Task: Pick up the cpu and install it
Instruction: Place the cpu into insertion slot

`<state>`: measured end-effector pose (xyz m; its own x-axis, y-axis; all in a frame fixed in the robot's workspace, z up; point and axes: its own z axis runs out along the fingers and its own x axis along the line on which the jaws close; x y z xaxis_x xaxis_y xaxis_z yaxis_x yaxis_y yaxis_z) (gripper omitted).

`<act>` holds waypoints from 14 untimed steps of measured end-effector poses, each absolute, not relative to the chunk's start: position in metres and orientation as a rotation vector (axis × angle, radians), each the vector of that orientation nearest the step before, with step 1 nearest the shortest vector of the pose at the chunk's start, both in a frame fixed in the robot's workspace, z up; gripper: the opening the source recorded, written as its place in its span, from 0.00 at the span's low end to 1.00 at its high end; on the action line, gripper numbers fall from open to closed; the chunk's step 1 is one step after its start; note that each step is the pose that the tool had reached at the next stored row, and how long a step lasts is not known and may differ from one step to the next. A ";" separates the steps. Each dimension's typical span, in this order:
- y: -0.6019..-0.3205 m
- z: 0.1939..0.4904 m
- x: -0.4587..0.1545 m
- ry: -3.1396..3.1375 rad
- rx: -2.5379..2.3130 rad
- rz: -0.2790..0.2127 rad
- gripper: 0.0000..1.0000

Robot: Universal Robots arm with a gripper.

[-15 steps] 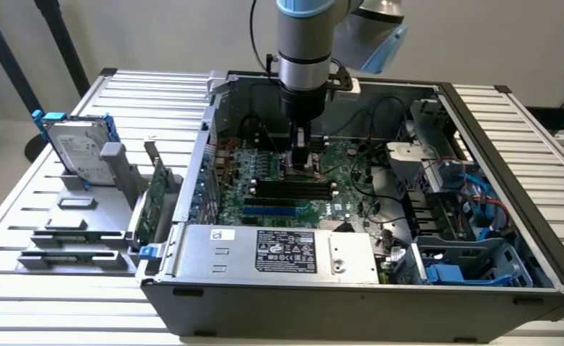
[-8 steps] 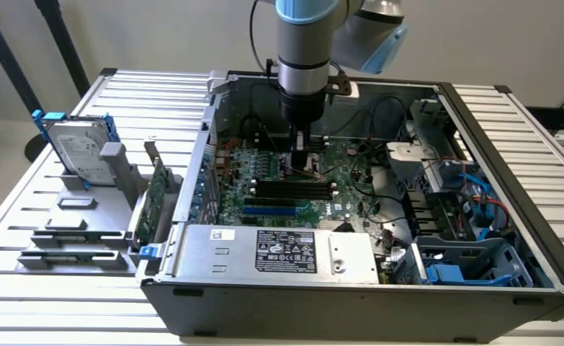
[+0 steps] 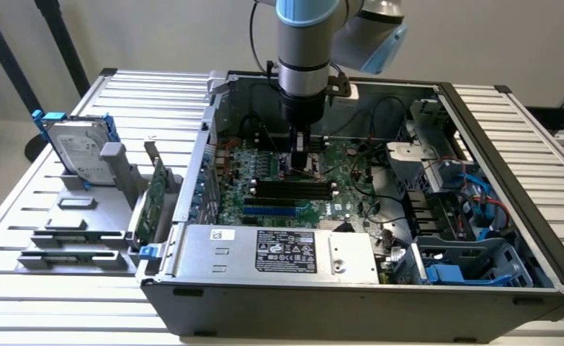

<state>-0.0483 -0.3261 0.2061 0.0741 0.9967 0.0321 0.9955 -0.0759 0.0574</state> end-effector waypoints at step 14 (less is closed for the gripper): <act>-0.326 0.202 -0.048 2.118 2.289 0.099 0.55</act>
<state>-0.0478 -0.3261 0.2018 0.0764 0.9966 0.0322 0.9952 -0.0782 0.0585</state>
